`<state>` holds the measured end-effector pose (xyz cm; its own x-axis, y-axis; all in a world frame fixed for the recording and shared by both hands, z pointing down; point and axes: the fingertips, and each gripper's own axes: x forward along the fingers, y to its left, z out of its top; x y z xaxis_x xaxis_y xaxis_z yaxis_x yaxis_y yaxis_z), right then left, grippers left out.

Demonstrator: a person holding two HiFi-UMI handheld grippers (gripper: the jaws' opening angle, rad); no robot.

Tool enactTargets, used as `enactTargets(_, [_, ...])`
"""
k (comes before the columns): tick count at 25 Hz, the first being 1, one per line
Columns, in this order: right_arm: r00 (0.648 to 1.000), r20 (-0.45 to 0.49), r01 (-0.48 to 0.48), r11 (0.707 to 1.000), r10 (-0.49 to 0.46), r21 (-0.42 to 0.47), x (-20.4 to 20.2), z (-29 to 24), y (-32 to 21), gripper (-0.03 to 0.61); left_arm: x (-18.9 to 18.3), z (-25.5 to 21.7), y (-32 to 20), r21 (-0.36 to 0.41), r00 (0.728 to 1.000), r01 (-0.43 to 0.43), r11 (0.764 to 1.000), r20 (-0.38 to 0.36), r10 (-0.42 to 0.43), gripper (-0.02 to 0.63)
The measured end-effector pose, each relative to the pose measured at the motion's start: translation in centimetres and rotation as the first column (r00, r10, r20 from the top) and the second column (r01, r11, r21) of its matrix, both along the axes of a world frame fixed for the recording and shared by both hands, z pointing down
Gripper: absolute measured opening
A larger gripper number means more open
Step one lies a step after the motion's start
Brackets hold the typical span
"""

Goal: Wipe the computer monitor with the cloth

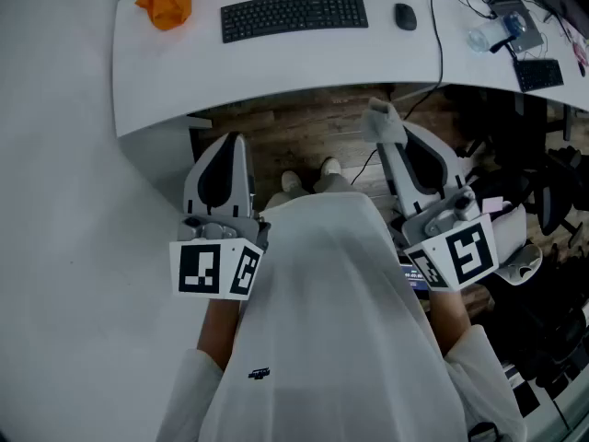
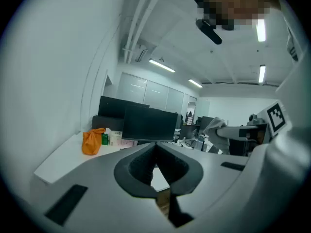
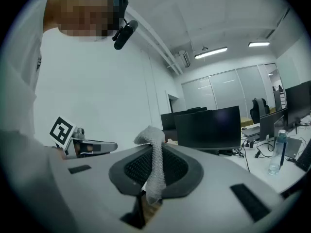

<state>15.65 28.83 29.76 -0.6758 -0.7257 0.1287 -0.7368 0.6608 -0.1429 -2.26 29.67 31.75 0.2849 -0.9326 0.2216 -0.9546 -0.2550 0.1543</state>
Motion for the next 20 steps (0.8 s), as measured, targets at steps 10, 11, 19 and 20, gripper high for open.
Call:
enactTargets(10, [0.999, 0.029, 0.022, 0.999, -0.021, -0.025, 1.8, 0.3, -0.5, 0.037, 3.4, -0.3, -0.4, -0.008, 0.999, -0.021, 1.0, 0.028, 0.022, 0.018])
enactTargets(11, [0.999, 0.037, 0.023, 0.999, -0.023, -0.024, 2.2, 0.3, -0.6, 0.037, 3.8, -0.4, -0.5, -0.007, 0.999, -0.018, 1.0, 0.029, 0.018, 0.018])
enactTargets(19, [0.995, 0.073, 0.06, 0.998, -0.06, 0.003, 4.9, 0.5, -1.5, 0.04, 6.4, 0.1, -0.9, -0.036, 0.999, 0.0, 0.999, 0.042, 0.002, 0.018])
enactTargets(20, [0.995, 0.077, 0.062, 0.998, -0.062, 0.005, 5.2, 0.6, -1.5, 0.04, 6.7, 0.5, -0.7, -0.045, 0.999, 0.001, 0.999, 0.048, 0.001, 0.018])
